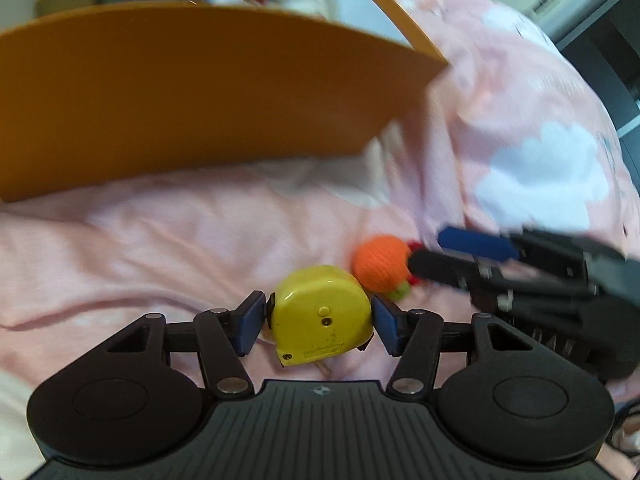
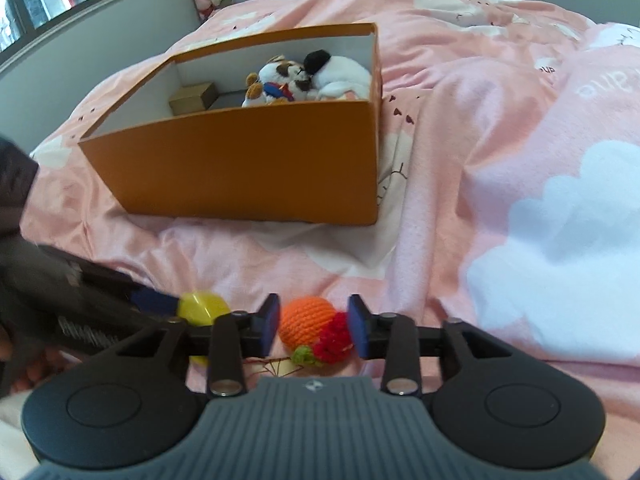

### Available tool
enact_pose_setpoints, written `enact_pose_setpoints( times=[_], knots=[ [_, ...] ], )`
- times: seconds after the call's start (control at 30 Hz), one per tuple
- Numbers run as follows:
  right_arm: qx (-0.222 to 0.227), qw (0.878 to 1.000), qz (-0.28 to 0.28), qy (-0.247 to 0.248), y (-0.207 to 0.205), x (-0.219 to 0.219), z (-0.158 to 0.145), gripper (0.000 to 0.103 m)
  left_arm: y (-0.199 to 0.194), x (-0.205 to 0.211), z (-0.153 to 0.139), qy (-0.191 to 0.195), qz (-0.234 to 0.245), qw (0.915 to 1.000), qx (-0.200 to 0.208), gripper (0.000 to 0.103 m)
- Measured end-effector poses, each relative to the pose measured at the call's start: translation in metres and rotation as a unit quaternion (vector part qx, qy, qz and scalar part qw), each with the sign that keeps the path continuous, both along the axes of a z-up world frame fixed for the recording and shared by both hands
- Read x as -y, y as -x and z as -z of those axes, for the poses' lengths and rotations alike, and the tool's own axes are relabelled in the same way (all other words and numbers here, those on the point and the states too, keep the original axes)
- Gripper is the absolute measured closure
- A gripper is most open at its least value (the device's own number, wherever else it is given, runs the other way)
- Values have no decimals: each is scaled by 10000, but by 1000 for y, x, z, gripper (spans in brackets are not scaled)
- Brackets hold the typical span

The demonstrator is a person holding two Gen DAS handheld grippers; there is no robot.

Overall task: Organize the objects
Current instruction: 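Grasp the yellow tape measure with the left gripper while the right grasps the orange ball, then carry the tape measure and orange ball over the shoebox and lower them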

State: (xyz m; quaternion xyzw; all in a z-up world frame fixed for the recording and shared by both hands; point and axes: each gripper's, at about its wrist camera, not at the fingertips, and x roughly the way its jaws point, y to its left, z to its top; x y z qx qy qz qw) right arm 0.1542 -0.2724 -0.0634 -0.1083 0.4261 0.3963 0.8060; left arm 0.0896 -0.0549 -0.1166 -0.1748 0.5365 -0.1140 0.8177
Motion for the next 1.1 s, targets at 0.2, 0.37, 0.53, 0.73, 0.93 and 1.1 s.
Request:
enact_pose_setpoints(
  times=[0.2, 0.37, 0.53, 0.73, 0.93, 1.1],
  knots=[
    [158, 9983, -353, 428, 9, -16, 8, 57, -6, -15, -7, 118, -290, 9994, 121, 37],
    [490, 9923, -575, 983, 15, -31, 21, 53, -8, -6, -8, 158, -236, 9993, 247, 37],
    [535, 9898, -529, 1210, 12, -35, 27, 56, -4, -8, -15, 211, -228, 9990, 332, 37],
    [588, 9920, -535, 982, 13, -30, 11, 64, -4, -9, -31, 404, -121, 9973, 599, 37],
    [973, 9903, -785, 608, 15, -30, -29, 65, -4, -14, -63, 648, -111, 9925, 1034, 37],
    [1440, 9840, -1012, 257, 12, -33, -72, 65, -9, -26, -91, 875, -240, 9860, 1397, 37]
  ],
)
